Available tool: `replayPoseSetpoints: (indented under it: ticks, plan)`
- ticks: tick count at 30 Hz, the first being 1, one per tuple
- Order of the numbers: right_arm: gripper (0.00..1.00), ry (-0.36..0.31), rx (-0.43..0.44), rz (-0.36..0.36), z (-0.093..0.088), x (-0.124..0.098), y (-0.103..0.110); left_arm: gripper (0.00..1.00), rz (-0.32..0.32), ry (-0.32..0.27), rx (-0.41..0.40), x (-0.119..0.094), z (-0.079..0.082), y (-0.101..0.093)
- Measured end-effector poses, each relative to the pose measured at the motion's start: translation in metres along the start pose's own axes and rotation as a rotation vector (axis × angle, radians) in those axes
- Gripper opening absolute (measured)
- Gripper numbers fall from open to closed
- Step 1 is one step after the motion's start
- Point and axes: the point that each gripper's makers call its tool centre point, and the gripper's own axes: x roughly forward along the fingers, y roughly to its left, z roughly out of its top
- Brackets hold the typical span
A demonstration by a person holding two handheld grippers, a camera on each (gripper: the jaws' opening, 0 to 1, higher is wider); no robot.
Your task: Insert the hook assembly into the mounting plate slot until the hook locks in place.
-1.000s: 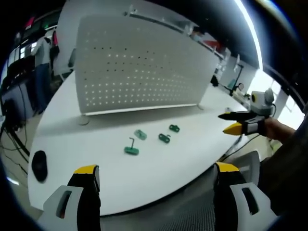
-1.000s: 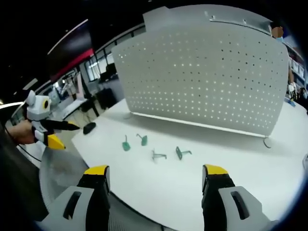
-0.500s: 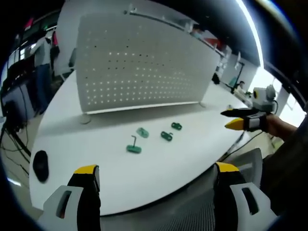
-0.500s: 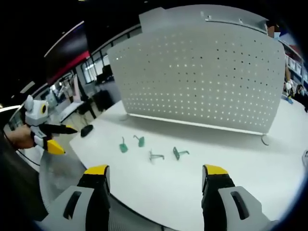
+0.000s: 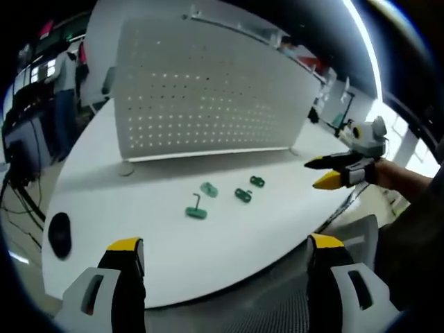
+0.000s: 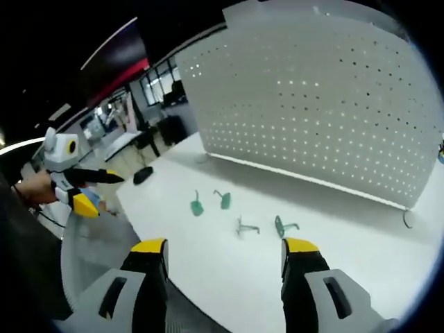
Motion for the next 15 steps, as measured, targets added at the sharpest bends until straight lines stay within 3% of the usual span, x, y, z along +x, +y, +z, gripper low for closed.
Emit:
replayPoseSetpoints:
  ticks: [7, 9, 11, 15]
  plan:
    - [0.54, 0.053, -0.082, 0.134, 0.014, 0.042, 0.024, 0.99, -0.012, 0.004, -0.003, 0.001, 0.000, -0.001]
    - [0.51, 0.101, -0.114, 0.163, 0.011, 0.055, 0.030, 0.99, -0.017, 0.017, 0.003, 0.002, -0.002, -0.002]
    - [0.47, 0.094, -0.141, 0.180, 0.015, 0.067, 0.034, 0.99, -0.020, 0.020, 0.006, 0.003, -0.001, -0.002]
    - [0.41, 0.144, -0.157, 0.237, 0.014, 0.090, 0.046, 0.98, -0.020, 0.018, 0.006, 0.004, 0.002, -0.002]
